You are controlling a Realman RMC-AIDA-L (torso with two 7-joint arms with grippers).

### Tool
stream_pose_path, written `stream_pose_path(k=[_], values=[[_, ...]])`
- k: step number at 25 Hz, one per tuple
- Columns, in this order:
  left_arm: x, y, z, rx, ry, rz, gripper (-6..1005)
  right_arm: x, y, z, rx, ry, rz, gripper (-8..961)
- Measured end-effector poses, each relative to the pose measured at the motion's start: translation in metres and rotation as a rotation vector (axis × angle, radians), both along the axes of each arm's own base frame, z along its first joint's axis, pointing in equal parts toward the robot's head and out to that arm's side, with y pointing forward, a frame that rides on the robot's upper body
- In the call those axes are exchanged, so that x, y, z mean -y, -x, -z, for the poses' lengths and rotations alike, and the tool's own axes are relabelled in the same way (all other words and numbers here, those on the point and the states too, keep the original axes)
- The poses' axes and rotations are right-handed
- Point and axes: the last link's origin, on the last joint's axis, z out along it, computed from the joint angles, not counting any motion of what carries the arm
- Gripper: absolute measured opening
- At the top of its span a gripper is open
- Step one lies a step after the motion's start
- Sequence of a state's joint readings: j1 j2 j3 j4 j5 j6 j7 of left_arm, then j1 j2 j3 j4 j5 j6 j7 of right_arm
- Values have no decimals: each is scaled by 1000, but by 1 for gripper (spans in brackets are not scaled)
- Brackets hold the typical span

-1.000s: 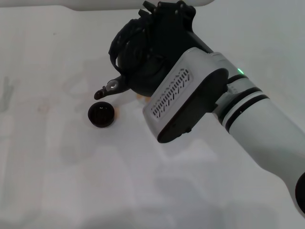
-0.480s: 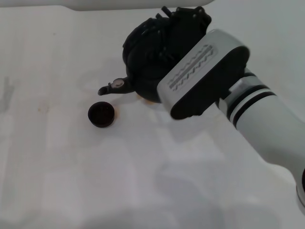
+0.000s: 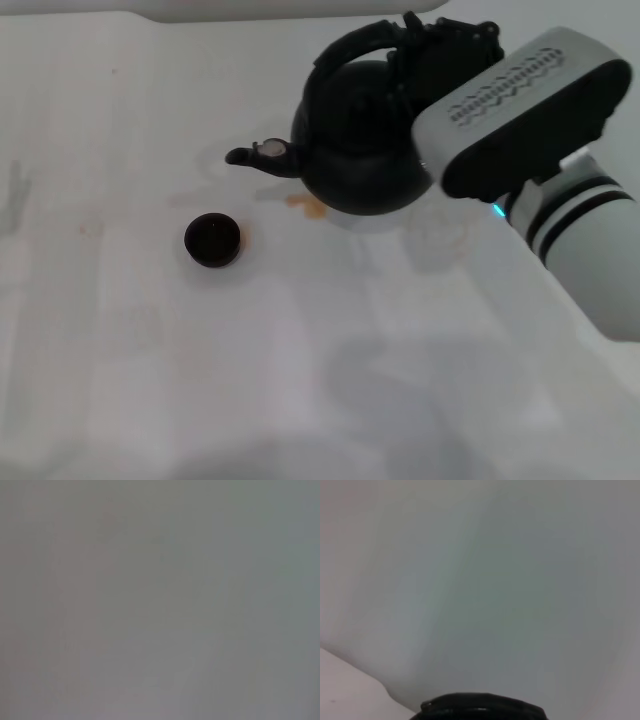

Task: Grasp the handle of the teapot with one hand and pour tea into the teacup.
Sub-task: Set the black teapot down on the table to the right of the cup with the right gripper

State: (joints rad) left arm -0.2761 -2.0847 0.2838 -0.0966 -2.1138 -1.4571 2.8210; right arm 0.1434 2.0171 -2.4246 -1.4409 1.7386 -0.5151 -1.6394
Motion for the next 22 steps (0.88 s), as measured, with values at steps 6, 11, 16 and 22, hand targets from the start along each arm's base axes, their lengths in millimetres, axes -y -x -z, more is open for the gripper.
stream_pose_path(k=[6,11,16,22], values=[[4,2,-1,-1,-7,-5,889,1,-17,-7,-94,13,83,96],[4,2,-2,-1,-9,-6,889,1,-35,-18,-163,17,154,96],[4,2,-2,0,-11,-6,889,-1,-54,-27,-236,21,227,97],[3,2,-2,0,-13,-4,889,-2,-74,-31,-290,57,288,97]])
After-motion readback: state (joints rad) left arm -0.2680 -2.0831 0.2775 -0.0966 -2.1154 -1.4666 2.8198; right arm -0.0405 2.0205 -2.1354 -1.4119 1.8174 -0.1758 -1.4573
